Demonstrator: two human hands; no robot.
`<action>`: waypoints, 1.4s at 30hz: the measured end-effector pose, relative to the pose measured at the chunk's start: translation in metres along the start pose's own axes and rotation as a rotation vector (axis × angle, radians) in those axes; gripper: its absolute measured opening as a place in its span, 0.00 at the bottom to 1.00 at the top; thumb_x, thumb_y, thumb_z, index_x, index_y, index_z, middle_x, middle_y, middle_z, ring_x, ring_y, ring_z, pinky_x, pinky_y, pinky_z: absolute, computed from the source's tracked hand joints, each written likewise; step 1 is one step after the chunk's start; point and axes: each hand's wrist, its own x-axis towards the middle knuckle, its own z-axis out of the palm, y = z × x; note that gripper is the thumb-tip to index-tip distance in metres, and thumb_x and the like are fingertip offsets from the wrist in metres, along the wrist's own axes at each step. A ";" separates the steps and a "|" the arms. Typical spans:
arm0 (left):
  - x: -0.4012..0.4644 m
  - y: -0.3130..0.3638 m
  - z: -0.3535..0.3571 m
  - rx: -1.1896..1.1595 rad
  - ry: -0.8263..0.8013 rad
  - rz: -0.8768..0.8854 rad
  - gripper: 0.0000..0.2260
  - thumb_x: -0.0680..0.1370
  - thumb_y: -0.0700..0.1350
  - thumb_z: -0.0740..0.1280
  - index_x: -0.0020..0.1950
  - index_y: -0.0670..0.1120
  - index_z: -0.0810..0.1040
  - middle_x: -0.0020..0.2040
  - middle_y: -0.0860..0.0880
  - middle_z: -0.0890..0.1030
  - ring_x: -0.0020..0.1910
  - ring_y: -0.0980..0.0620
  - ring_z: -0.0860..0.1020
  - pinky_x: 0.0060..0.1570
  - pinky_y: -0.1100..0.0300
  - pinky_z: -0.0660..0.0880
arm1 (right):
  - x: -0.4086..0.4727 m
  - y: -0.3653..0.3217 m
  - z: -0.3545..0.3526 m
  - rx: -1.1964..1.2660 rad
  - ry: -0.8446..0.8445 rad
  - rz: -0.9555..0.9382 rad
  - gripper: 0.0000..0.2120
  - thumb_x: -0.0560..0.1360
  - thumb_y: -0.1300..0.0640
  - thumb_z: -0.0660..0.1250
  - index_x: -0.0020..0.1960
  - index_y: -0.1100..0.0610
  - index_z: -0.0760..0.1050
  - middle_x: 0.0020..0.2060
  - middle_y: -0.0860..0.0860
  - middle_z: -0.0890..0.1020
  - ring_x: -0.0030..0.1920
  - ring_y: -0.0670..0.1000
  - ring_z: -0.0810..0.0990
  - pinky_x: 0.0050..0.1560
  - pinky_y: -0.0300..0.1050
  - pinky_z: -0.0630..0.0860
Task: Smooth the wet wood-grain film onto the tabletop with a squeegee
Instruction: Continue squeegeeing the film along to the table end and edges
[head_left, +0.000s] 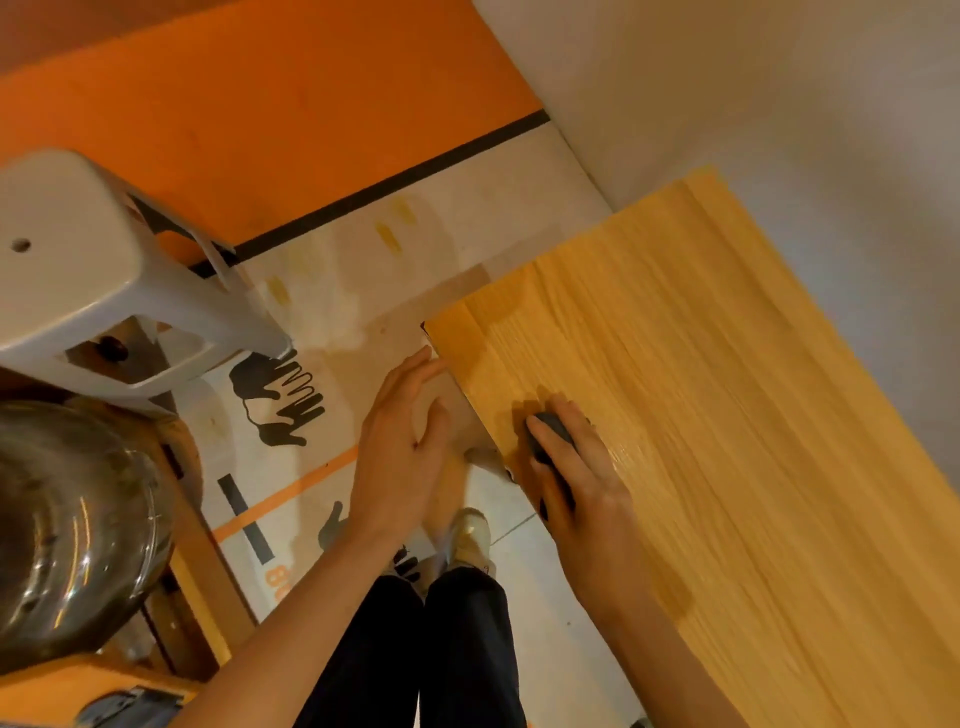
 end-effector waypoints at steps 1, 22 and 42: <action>-0.001 0.004 0.000 0.028 -0.002 0.005 0.18 0.83 0.37 0.61 0.71 0.51 0.74 0.74 0.57 0.71 0.69 0.72 0.66 0.66 0.81 0.59 | 0.007 -0.002 0.001 0.005 0.033 0.006 0.17 0.78 0.63 0.64 0.67 0.60 0.74 0.71 0.54 0.69 0.75 0.55 0.64 0.70 0.62 0.67; 0.050 0.068 0.011 0.089 -0.243 -0.017 0.17 0.83 0.38 0.61 0.58 0.61 0.75 0.55 0.64 0.79 0.52 0.75 0.77 0.48 0.78 0.72 | 0.073 -0.026 0.043 0.233 0.205 0.357 0.20 0.82 0.53 0.58 0.73 0.56 0.66 0.78 0.50 0.55 0.78 0.49 0.48 0.78 0.48 0.54; 0.078 0.043 0.008 0.660 -0.681 0.436 0.21 0.82 0.38 0.63 0.76 0.45 0.70 0.75 0.52 0.66 0.76 0.55 0.66 0.69 0.74 0.57 | 0.034 -0.064 -0.013 0.410 0.142 0.699 0.15 0.78 0.64 0.60 0.61 0.55 0.78 0.57 0.46 0.76 0.59 0.47 0.76 0.61 0.35 0.72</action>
